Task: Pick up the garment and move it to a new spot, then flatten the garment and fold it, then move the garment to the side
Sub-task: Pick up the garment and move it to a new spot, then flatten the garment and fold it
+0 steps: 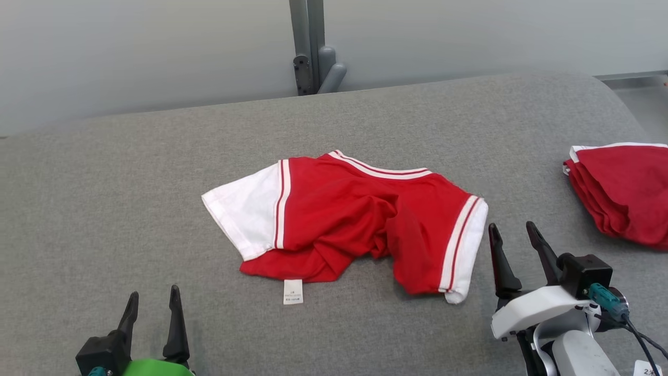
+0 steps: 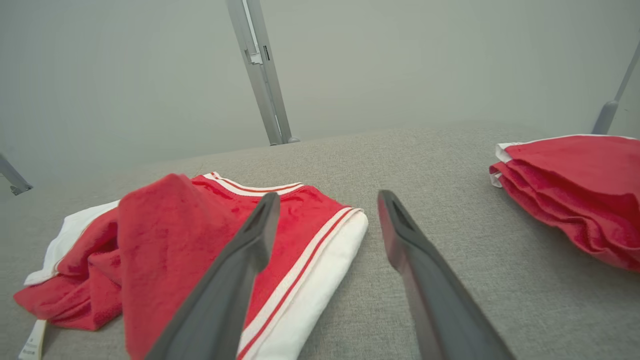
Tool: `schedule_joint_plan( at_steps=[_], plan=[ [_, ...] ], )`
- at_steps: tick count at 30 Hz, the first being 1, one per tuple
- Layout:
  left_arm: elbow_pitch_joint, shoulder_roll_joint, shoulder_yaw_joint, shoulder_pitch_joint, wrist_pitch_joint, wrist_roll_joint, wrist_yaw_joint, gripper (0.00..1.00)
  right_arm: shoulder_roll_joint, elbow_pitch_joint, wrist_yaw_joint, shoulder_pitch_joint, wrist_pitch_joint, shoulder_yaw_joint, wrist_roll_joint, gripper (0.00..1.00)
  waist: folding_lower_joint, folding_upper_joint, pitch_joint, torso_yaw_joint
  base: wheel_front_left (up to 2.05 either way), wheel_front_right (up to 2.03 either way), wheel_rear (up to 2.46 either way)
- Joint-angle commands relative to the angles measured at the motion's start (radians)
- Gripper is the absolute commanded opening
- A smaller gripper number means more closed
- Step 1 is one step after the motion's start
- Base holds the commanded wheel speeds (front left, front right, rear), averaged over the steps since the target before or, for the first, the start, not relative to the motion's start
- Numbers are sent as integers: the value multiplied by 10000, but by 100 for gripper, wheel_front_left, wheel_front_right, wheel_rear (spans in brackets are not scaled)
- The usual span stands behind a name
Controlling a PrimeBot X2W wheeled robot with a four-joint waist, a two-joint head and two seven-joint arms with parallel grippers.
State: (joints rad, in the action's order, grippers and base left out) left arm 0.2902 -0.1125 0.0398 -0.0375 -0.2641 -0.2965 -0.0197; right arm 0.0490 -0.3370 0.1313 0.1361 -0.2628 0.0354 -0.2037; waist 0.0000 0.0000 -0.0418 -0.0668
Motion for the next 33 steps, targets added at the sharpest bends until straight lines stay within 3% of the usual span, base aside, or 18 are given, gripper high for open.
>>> schedule_joint_plan(
  at_steps=[1, 5, 8, 12, 16, 23, 33],
  plan=[
    [-120, 74, -126, -76, 0, 198, -134, 100, 36, 16, -11, -119, -29, -65, 28, 100, 0, 0, 30, 201, 0, 0, 0],
    [-56, 349, -321, 123, 0, 520, -490, 100, 104, 43, -11, -50, -29, 44, 130, 100, 0, 0, -153, 422, 0, 0, 0],
    [39, 513, -290, 501, 0, 615, -675, 100, 305, 108, -11, 557, -29, 787, 151, 100, 0, 0, -460, 754, 0, 0, 0],
    [311, 580, 65, 882, 0, 575, -855, 100, 813, -248, -11, 2157, 64, 2606, -59, 100, 0, 0, -921, 1525, 0, 0, 0],
    [527, 610, 782, 1312, 0, 7, -933, 100, 1469, -893, -11, 4542, 1022, 4906, -424, 100, 0, 0, -1401, 2552, 0, 0, 0],
    [632, 616, 1925, 1731, 0, -1131, -768, 100, 2445, -2537, -13, 7831, 3198, 8734, -2480, 100, 0, 0, -2117, 4412, 0, 0, 0],
    [311, 622, 3040, 2103, 0, -2199, -786, 100, 3750, -3710, -13, 9709, 4837, 11693, -5261, 100, 0, 0, -3109, 6204, 0, 0, 0]
  ],
)
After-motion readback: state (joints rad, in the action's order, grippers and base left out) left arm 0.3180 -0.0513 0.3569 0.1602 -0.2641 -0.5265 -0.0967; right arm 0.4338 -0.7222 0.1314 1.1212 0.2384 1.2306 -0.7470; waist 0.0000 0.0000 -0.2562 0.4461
